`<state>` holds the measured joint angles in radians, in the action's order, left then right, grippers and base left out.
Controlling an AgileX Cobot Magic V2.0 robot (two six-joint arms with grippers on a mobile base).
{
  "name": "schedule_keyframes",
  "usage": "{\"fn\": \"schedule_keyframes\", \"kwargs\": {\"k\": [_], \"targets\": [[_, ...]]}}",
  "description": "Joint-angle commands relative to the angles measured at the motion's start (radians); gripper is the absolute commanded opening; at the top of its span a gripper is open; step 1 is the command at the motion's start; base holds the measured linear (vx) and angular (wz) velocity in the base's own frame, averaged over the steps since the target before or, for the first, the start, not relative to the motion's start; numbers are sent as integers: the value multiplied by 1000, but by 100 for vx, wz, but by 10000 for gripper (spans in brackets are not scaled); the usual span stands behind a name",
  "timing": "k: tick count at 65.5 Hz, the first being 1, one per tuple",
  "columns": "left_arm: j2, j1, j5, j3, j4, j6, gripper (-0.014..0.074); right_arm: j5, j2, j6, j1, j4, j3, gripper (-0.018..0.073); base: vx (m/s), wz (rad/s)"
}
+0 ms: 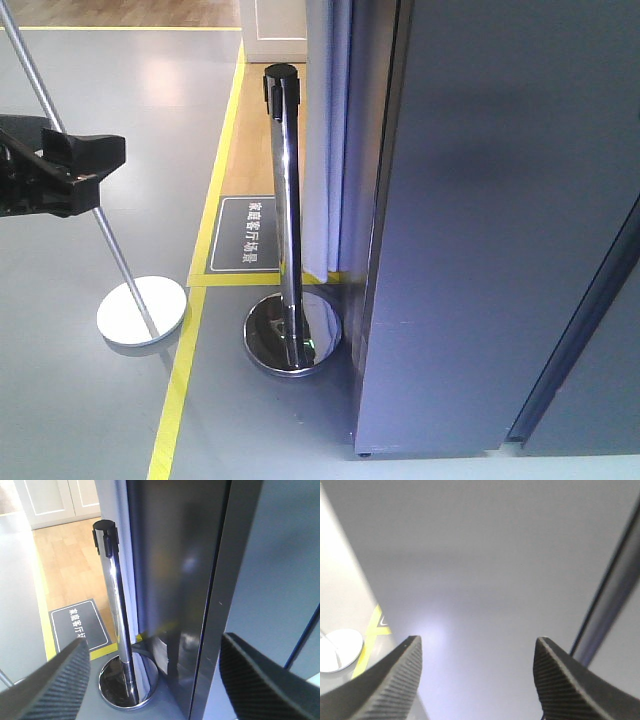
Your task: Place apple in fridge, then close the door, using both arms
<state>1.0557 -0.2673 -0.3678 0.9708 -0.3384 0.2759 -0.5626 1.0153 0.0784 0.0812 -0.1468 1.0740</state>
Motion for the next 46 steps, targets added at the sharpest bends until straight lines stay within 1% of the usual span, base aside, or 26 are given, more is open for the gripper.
{"fn": "schedule_keyframes", "kwargs": {"k": [1, 15, 22, 29, 35, 46], "targets": [[-13, 2, 64, 23, -20, -2, 513, 20, -106, 7, 4, -9, -49, 474, 0, 0], [-13, 2, 64, 23, -20, -2, 513, -9, -290, 28, 4, -9, -163, 474, 0, 0], [-13, 2, 64, 23, -20, -2, 513, -7, -344, 60, 4, -9, -193, 474, 0, 0], [-13, 2, 69, 23, -20, -2, 513, -14, -357, 71, 4, -9, -198, 474, 0, 0], [-4, 2, 121, 23, -20, -2, 513, -32, -360, 71, 4, -18, -198, 474, 0, 0], [12, 2, 123, 23, -21, -6, 513, -50, -360, 71, 4, -56, -198, 474, 0, 0]]}}
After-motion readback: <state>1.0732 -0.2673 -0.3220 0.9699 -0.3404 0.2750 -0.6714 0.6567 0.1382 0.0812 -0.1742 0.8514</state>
